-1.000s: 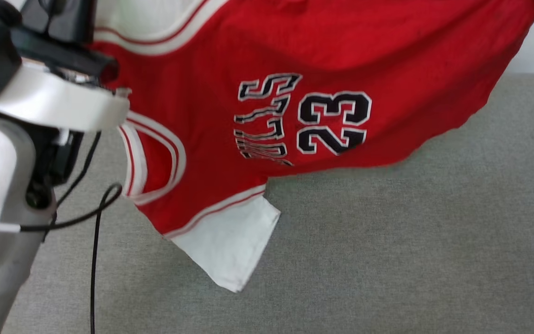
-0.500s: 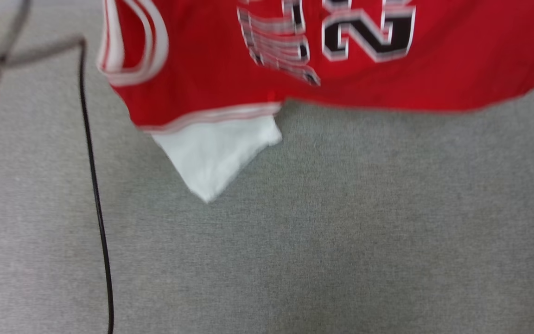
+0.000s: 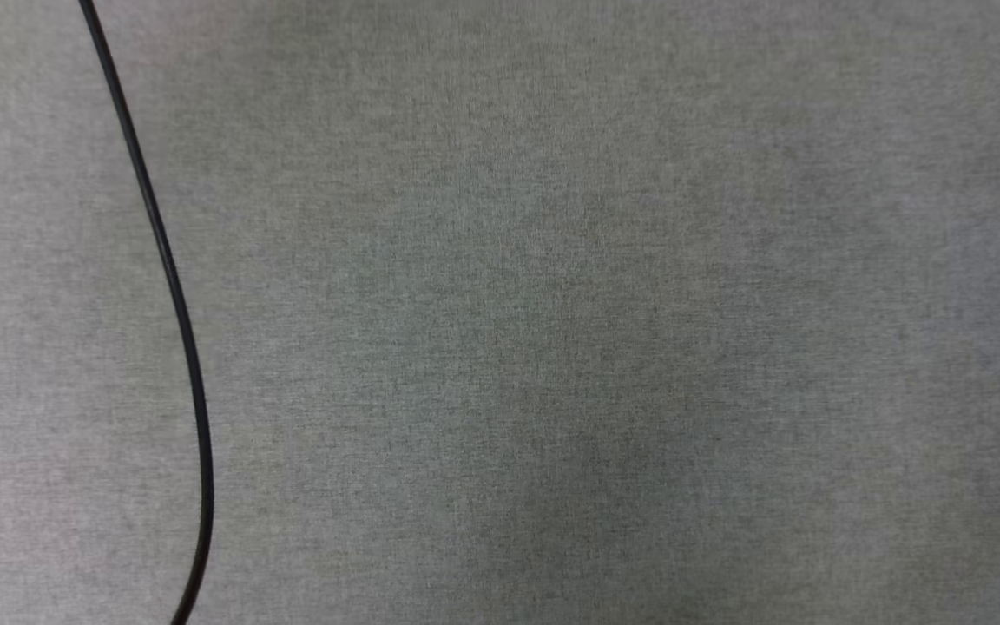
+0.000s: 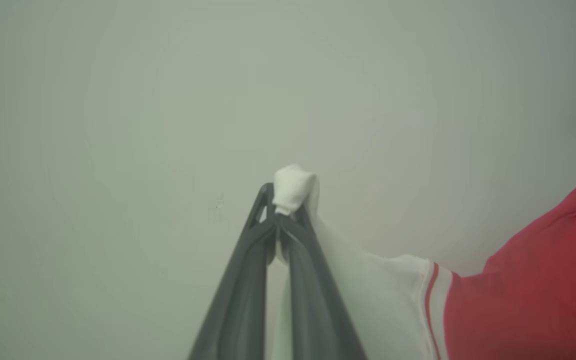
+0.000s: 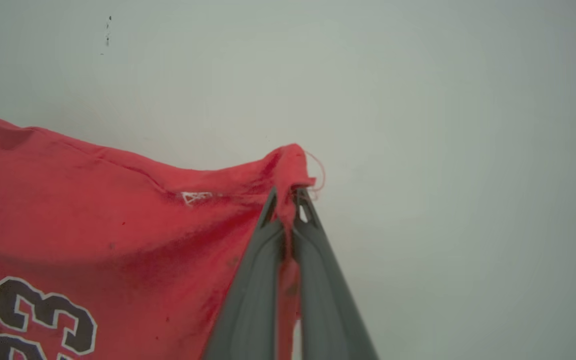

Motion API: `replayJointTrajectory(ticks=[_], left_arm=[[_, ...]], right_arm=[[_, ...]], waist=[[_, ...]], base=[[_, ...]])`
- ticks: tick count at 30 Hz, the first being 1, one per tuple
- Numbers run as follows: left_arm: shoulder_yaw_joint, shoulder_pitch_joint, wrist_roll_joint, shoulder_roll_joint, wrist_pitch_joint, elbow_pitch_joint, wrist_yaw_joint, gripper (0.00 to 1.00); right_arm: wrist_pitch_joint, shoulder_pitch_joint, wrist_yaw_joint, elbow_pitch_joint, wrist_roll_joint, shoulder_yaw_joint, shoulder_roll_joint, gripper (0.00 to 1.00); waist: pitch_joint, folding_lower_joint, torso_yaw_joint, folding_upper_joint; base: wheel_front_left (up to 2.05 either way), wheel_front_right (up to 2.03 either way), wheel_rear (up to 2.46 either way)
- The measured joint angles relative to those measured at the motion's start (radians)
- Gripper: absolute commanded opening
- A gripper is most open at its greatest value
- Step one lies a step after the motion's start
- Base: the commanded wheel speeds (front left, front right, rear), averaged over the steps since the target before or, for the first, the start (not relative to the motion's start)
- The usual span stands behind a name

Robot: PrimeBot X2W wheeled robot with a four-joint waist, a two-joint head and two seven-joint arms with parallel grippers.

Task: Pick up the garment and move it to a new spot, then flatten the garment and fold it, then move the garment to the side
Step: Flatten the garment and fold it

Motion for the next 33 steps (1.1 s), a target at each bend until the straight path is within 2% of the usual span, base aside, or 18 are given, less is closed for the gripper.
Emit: replayJointTrajectory(ticks=[2, 8, 16, 20, 21, 24, 28, 33], left_arm=[[-0.013, -0.042, -0.001, -0.002, -0.008, 0.046, -0.005, 0.00], [-0.048, -0.079, -0.024, -0.011, -0.049, 0.157, -0.012, 0.00], [-0.094, 0.021, -0.085, -0.010, -0.087, 0.211, -0.018, 0.00], [-0.107, 0.129, -0.118, 0.000, -0.091, 0.191, -0.018, 0.00], [-0.101, 0.232, -0.141, 0.011, -0.092, 0.153, -0.018, 0.00], [-0.080, 0.334, -0.147, 0.027, -0.092, 0.102, -0.017, 0.00], [-0.058, 0.518, -0.157, 0.027, -0.093, 0.032, -0.001, 0.00], [-0.025, 0.769, -0.175, 0.025, -0.094, -0.092, 0.044, 0.00]], right_arm=[[-0.027, -0.042, 0.000, 0.040, -0.023, 0.030, 0.001, 0.00], [-0.082, -0.108, 0.000, 0.172, 0.007, 0.065, 0.026, 0.00], [-0.162, -0.050, 0.000, 0.285, 0.081, 0.163, 0.033, 0.00], [-0.199, 0.043, 0.000, 0.309, 0.134, 0.225, 0.037, 0.00], [-0.228, 0.116, 0.000, 0.309, 0.188, 0.261, 0.040, 0.00], [-0.254, 0.193, 0.000, 0.292, 0.234, 0.302, 0.037, 0.00], [-0.274, 0.315, 0.000, 0.259, 0.300, 0.346, 0.018, 0.00], [-0.307, 0.479, 0.000, 0.212, 0.373, 0.392, -0.005, 0.00]], waist=[[0.018, 0.0000, 0.000, 0.0000], [0.060, 0.0000, 0.005, 0.0000], [0.063, -0.0001, 0.011, 0.0000], [0.046, -0.0002, 0.015, 0.0000], [0.031, -0.0002, 0.019, 0.0001], [0.013, -0.0002, 0.021, 0.0000], [-0.022, -0.0003, 0.025, 0.0001], [-0.083, -0.0004, 0.029, 0.0001]], base=[[0.00, 0.00, 0.00], [0.00, 0.00, 0.00], [0.00, 0.00, 0.00], [0.00, 0.00, 0.00], [0.00, 0.00, 0.00], [0.00, 0.00, 0.00], [0.00, 0.00, 0.00], [0.00, 0.00, 0.00]])
